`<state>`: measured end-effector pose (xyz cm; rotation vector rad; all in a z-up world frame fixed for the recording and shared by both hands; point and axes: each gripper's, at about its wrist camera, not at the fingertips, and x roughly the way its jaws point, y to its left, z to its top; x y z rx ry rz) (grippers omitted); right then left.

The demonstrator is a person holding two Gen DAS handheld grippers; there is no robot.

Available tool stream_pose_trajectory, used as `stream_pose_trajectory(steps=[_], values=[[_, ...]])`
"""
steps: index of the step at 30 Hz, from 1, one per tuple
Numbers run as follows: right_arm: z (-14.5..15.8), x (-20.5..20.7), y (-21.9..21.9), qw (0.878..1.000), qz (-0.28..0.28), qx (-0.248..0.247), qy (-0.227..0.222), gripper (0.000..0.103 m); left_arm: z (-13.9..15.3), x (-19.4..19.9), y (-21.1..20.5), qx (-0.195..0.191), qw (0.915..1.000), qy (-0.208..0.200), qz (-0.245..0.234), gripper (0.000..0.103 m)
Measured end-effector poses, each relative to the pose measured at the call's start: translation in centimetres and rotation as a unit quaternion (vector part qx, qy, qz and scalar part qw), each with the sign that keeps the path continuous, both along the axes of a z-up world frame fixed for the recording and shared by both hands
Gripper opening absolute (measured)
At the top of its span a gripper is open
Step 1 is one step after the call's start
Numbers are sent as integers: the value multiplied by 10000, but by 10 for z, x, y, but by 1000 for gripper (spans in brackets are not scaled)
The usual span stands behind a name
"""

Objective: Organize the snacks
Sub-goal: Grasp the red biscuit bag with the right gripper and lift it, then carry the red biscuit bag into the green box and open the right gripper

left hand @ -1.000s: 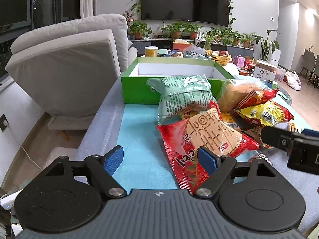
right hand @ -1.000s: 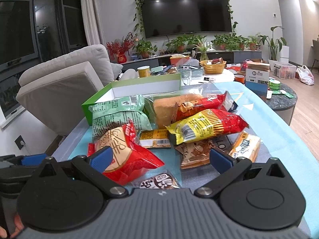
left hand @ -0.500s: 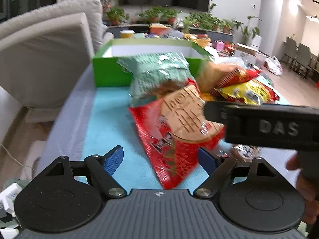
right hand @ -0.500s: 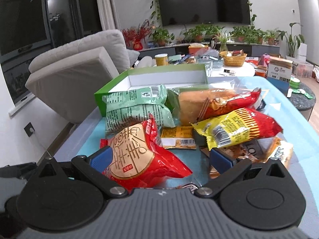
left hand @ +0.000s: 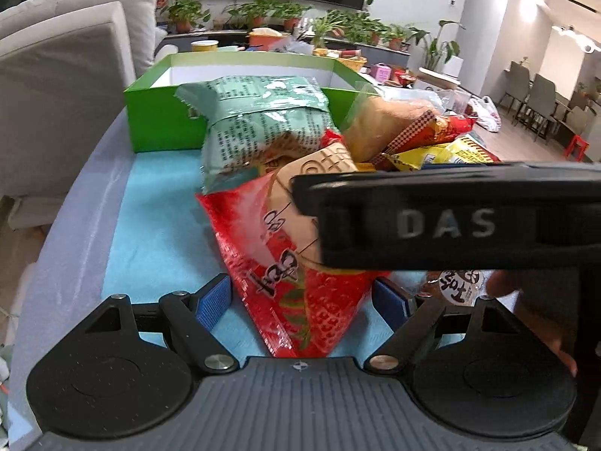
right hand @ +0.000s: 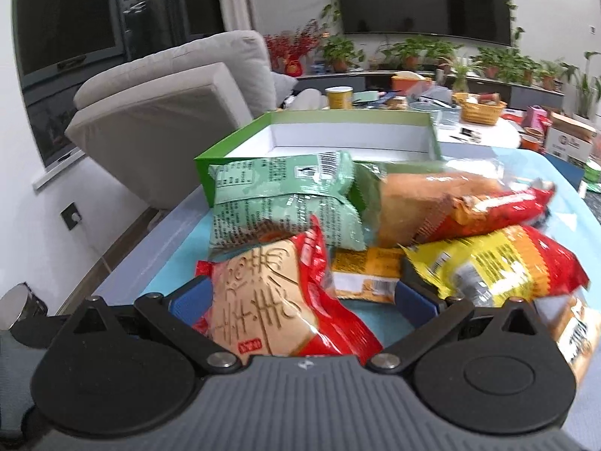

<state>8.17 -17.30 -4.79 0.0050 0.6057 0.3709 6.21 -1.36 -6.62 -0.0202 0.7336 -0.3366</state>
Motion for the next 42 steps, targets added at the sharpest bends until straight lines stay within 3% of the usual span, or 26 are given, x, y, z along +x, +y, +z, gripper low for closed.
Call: stream_pose_trajectory(steps=[3, 7, 16, 20, 21, 24, 33, 42], values=[[-9, 10, 4, 9996, 210, -137, 143, 58, -3, 3, 0, -31, 9998, -134, -108, 79], [-14, 12, -1, 9993, 247, 86, 270, 58, -4, 4, 5, -153, 9995, -224, -135, 75], [5, -8, 0, 9996, 204, 176, 39, 57, 7, -7, 2, -140, 9979, -557, -304, 57], [11, -11, -4, 9993, 171, 326, 98, 50, 14, -12, 2, -245, 9976, -542, -353, 53], [13, -11, -4, 9990, 205, 377, 114, 42, 16, -14, 1, -249, 9974, -577, -364, 52], [17, -15, -5, 9988, 155, 454, 100, 42, 22, -20, 0, -184, 9968, -683, -382, 51], [56, -13, 3, 9973, 179, 556, -442, 42, 69, -25, 1, -2, 9896, -1386, -383, 51], [86, 44, 16, 9924, 265, 1086, -525, 42, 116, 23, 13, 155, 9831, -1813, -190, 52]])
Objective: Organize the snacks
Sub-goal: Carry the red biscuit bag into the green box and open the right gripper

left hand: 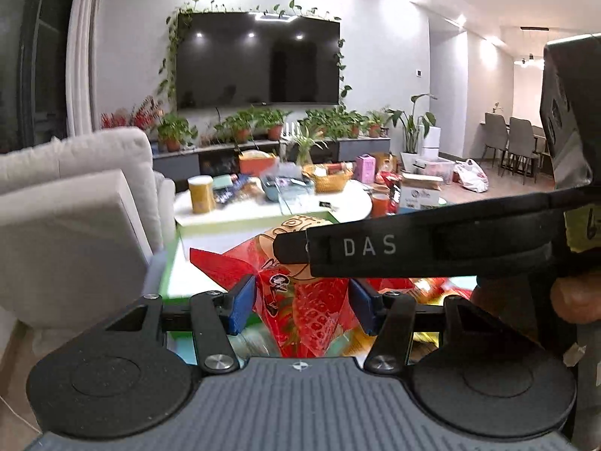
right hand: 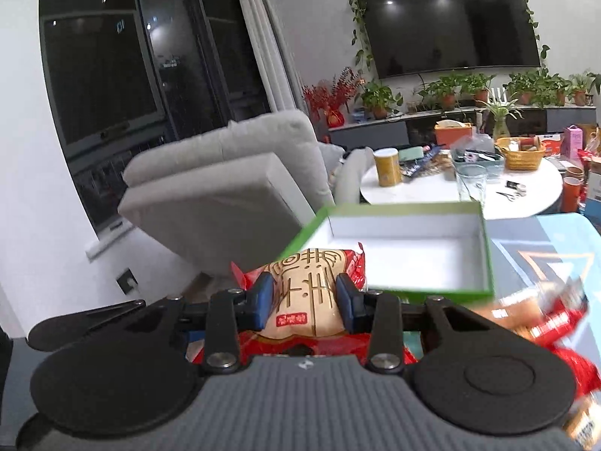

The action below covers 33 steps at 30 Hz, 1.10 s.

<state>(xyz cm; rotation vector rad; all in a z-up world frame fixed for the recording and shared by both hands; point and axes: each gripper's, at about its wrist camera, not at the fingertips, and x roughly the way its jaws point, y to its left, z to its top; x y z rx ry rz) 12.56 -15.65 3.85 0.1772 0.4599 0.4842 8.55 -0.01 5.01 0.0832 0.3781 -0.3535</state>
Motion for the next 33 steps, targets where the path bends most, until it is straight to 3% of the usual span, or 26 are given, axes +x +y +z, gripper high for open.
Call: stream_pose_trajectory(steps=[9, 16, 18, 21, 29, 33], values=[[1, 51, 14, 9996, -213, 197, 35, 43, 1, 52, 14, 31, 9997, -261, -12, 52], [-14, 91, 20, 9990, -164, 308, 295, 43, -17, 101, 22, 171, 9994, -302, 20, 51], [-19, 100, 21, 9981, -63, 430, 430, 42, -22, 111, 23, 261, 9992, -313, -40, 46], [-25, 110, 20, 9967, -21, 571, 582, 42, -33, 122, 22, 383, 9983, -431, 38, 45], [-39, 118, 10, 9958, -310, 337, 792, 42, -68, 144, 35, 248, 9987, 242, 386, 47], [-40, 105, 1, 9959, -364, 207, 805, 43, -66, 134, 44, -33, 9983, 345, 467, 50]])
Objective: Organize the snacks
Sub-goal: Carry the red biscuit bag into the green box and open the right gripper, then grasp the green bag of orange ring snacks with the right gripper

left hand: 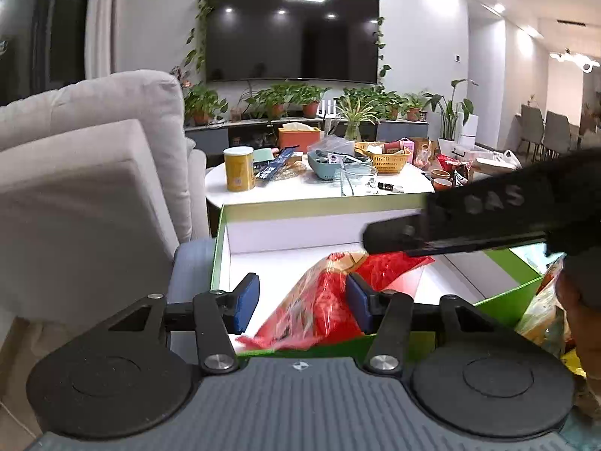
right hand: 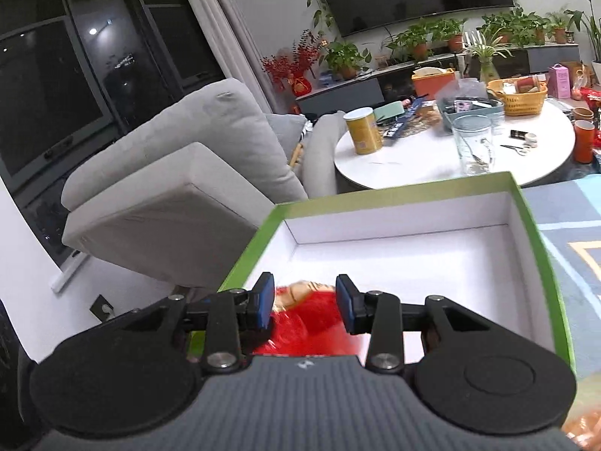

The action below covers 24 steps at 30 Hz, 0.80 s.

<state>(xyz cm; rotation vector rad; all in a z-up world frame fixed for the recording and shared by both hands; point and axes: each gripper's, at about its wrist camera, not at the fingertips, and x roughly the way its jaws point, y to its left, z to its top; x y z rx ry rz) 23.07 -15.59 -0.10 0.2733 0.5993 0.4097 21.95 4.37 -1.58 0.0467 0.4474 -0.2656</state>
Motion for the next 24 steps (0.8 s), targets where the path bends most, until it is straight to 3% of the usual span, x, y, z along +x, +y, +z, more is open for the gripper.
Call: stream_pose_trajectory(steps=[6, 11, 20, 24], values=[[-2, -31, -14, 10000, 30, 17, 19, 43, 3, -32, 0, -167, 9998, 83, -89, 55], [-7, -54, -18, 9999, 85, -11, 115, 43, -9, -62, -18, 164, 9990, 202, -357, 58], [-22, -107, -37, 9992, 101, 130, 351, 44, -15, -112, -25, 272, 9976, 380, -507, 58], [-36, -132, -48, 9987, -42, 129, 484, 50, -19, -135, -20, 97, 9981, 449, -402, 58]])
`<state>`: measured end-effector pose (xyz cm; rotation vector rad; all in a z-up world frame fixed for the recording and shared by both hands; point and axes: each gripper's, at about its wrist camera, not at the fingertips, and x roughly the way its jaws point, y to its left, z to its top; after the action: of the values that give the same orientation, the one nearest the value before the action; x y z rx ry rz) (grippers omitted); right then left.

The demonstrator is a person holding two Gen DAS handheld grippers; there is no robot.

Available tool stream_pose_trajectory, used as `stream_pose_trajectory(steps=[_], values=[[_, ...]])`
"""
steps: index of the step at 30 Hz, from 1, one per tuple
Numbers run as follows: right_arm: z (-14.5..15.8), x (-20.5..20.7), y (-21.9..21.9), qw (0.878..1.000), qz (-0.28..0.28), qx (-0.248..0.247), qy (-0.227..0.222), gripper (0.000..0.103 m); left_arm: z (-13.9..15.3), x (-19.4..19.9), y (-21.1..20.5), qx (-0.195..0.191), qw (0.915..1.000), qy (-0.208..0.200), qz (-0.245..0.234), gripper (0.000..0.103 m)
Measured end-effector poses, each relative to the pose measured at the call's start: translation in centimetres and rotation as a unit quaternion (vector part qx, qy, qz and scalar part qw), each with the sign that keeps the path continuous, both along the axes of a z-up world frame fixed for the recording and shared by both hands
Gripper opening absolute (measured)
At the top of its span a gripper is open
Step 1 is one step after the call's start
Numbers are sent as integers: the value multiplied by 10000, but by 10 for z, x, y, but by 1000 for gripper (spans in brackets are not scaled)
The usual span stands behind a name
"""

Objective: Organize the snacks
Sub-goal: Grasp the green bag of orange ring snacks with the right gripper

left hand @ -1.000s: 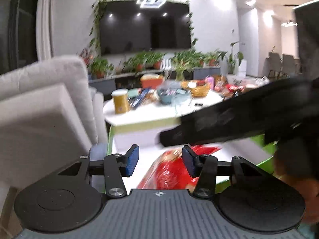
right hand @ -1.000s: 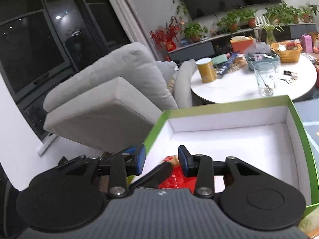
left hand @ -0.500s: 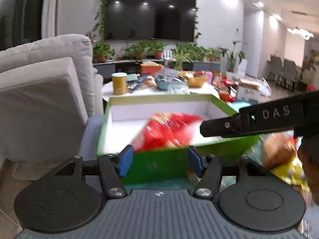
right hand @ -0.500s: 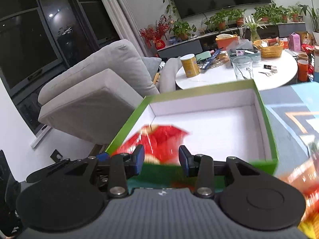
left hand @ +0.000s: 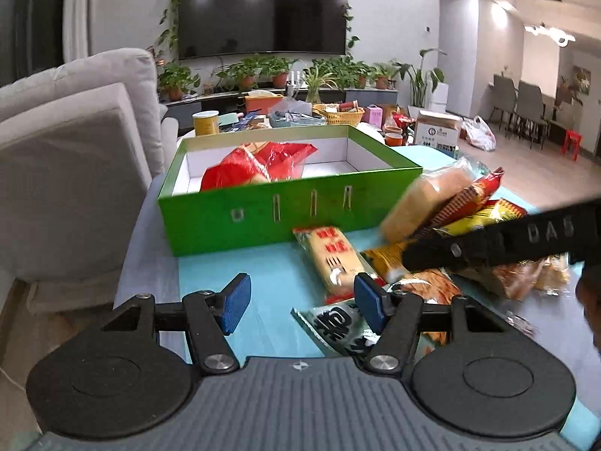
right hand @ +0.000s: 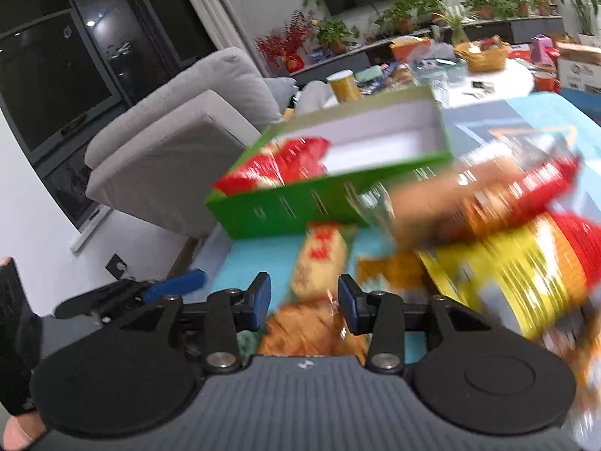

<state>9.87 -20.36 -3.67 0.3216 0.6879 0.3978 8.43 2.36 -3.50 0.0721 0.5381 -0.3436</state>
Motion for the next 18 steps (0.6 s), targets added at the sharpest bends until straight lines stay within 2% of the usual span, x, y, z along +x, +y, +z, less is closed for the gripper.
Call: stream_pose_trajectory(steps=[5, 8, 9, 13, 18], values=[[-7, -15, -16, 9996, -208, 155, 99, 52, 2, -20, 4, -252, 9996, 138, 30, 58], [-2, -19, -18, 9996, -279, 84, -23, 66, 6, -32, 3, -320, 9994, 162, 10, 61], [-2, -21, -20, 9996, -266, 75, -81, 67, 7, -36, 2, -337, 9993, 174, -42, 63], [0, -25, -21, 9996, -202, 78, -173, 67, 10, -48, -8, -255, 9991, 137, -300, 64], [-4, -20, -20, 9998, -72, 117, -166, 67, 8, -59, -21, -115, 9984, 315, -458, 64]])
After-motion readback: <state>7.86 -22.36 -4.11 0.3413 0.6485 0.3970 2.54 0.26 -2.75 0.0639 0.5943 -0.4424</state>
